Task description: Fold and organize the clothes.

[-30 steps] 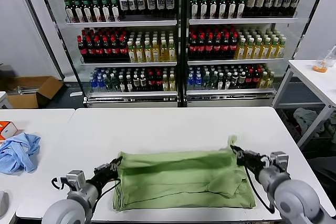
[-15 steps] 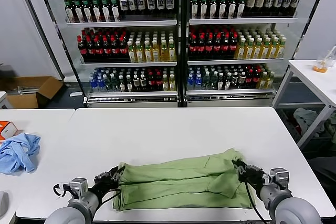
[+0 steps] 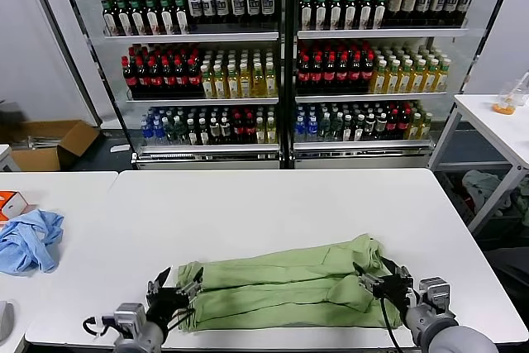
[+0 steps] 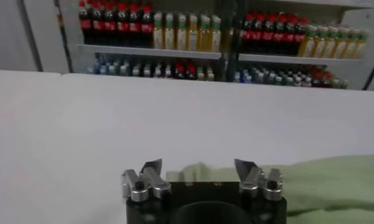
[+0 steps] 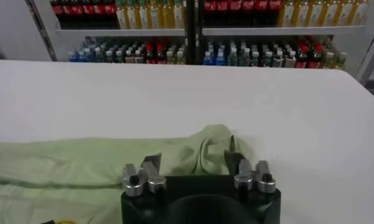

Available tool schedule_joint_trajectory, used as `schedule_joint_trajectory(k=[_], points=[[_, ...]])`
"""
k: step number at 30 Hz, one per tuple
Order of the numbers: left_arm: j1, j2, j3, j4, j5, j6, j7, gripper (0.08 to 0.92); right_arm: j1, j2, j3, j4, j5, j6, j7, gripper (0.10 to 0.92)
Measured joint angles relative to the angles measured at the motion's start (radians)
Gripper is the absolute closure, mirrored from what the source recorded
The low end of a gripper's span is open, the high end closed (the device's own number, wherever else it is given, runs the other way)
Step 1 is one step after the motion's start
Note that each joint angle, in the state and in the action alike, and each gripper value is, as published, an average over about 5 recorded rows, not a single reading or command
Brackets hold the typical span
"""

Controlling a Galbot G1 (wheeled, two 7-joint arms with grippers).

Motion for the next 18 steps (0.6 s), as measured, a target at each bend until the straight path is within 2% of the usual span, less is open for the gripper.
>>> schedule_joint_trajectory(k=[4, 18], points=[[0.026, -0.049, 0.014, 0.006, 0.071, -0.020, -0.022, 0.182, 0.005, -0.001, -0.011, 0.000, -0.009, 0.000, 0.001, 0.206], [0.065, -0.145, 0.058, 0.050, 0.214, -0.077, -0.052, 0.181, 0.025, -0.007, -0.030, -0.006, -0.020, 0.001, 0.006, 0.203]])
